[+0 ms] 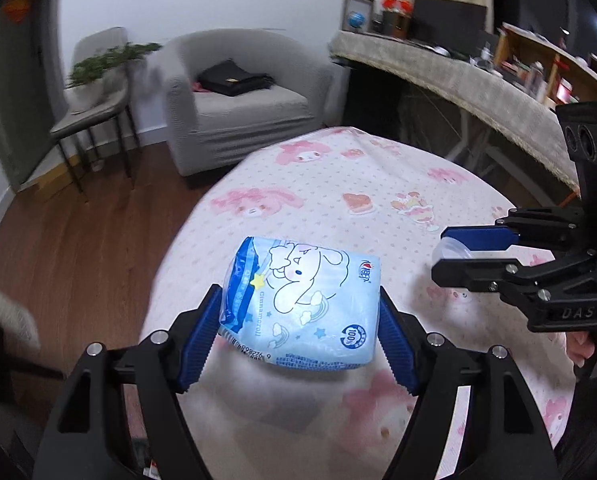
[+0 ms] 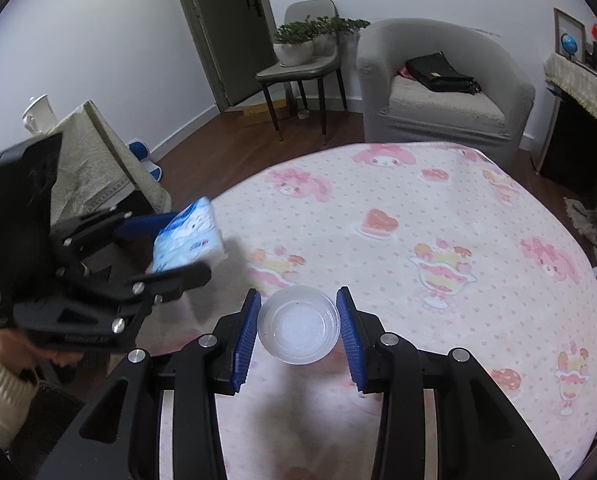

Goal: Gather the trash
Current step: 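Carry both items over the teal bin and open both tools to drop them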

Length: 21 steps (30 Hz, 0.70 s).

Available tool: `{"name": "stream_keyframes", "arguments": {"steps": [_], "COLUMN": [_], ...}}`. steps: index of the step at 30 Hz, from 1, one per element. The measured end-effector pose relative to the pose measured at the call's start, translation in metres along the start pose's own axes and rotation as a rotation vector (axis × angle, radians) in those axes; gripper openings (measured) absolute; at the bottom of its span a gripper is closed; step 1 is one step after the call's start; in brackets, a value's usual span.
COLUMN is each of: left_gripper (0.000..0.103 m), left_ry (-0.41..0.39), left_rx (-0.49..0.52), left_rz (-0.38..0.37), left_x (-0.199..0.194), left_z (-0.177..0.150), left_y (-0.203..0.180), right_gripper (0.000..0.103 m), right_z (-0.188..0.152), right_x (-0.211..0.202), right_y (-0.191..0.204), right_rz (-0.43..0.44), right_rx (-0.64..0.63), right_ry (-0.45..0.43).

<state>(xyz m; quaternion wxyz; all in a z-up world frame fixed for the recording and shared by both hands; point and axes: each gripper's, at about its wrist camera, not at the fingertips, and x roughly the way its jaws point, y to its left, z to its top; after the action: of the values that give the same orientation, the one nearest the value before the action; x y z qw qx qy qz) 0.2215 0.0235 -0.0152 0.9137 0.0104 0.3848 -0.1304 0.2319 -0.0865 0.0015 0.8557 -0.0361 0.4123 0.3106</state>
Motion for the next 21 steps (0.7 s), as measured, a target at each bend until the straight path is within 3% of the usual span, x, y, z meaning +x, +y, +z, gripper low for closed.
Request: {"name": "stream_keyframes", "arguments": {"steps": [12, 21], "left_gripper": [0.075, 0.075], "left_ry": [-0.026, -0.073], "left_rx": [-0.175, -0.225], "left_rz": [0.161, 0.214], "left_x": [-0.063, -0.098], "left_z": [-0.044, -0.067], "left_y": [0.023, 0.048], "right_gripper": [0.04, 0.04], "right_z": [0.007, 0.009], "right_x": [0.003, 0.021], "right_y": [0.056, 0.099], "right_rz": [0.034, 0.045], "right_rx": [-0.08, -0.145], "right_ry": [-0.021, -0.007]}}
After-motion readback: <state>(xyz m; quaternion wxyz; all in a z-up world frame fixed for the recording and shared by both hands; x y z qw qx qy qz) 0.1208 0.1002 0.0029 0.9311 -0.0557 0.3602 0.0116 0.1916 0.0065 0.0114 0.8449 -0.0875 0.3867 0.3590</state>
